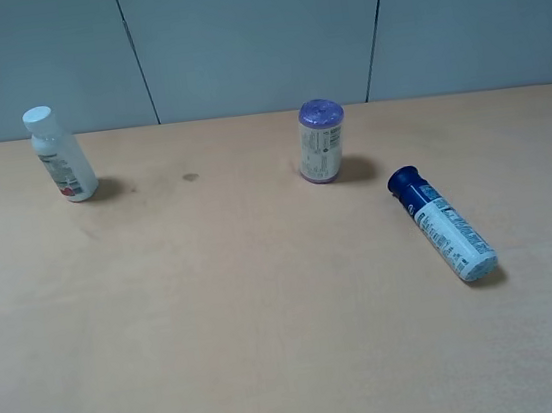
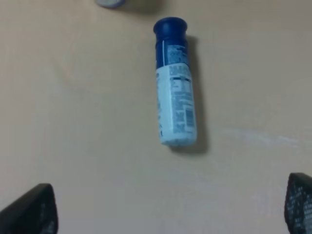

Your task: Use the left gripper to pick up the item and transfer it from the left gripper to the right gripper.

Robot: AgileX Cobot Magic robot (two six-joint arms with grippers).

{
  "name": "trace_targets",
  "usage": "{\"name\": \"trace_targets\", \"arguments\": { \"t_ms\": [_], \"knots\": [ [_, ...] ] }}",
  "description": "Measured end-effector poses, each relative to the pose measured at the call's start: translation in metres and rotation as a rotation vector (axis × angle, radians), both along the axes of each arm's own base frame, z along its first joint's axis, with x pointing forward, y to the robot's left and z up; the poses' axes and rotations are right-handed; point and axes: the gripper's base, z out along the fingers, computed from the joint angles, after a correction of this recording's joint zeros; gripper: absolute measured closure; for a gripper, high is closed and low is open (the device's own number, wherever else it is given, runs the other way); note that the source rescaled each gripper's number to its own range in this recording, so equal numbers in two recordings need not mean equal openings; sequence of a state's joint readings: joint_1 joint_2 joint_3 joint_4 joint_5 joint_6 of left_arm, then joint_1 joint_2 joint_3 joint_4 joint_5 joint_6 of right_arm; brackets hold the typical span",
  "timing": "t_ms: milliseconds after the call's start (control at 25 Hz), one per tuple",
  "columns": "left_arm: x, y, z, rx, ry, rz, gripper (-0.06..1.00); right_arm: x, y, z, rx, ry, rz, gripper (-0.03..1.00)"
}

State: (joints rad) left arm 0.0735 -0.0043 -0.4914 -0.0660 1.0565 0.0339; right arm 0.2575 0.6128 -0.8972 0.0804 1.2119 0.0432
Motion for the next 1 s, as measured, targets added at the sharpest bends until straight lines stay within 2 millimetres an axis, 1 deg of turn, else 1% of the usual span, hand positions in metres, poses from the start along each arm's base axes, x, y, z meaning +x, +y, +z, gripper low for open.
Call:
{"name": "trace_targets", "arguments": {
  "t_ms": [80,160,320,600,720,800,1000],
  "knots": [
    [0.000,0.000,0.000,0.000,0.000,0.000,-0.02,-0.017,-0.005,-0.010,0.000,-0.034,-0.004,-0.03],
    [0.000,0.000,0.000,0.000,0.000,0.000,-0.02,-0.030,-0.009,-0.023,0.006,-0.059,-0.005,-0.03],
    [0.000,0.000,0.000,0.000,0.000,0.000,-0.02,-0.048,-0.014,-0.048,0.027,-0.144,-0.011,-0.03],
    [0.000,0.000,0.000,0.000,0.000,0.000,-0.02,-0.072,-0.021,-0.067,0.070,-0.355,-0.010,-0.03],
    [0.000,0.000,0.000,0.000,0.000,0.000,-0.02,-0.078,-0.024,-0.077,0.057,-0.389,-0.012,-0.03],
    [0.000,0.000,0.000,0.000,0.000,0.000,-0.02,-0.078,-0.025,-0.082,0.050,-0.394,-0.014,-0.03],
    [0.000,0.000,0.000,0.000,0.000,0.000,-0.02,-0.077,-0.025,-0.082,0.047,-0.403,-0.017,-0.03]
  ]
}}
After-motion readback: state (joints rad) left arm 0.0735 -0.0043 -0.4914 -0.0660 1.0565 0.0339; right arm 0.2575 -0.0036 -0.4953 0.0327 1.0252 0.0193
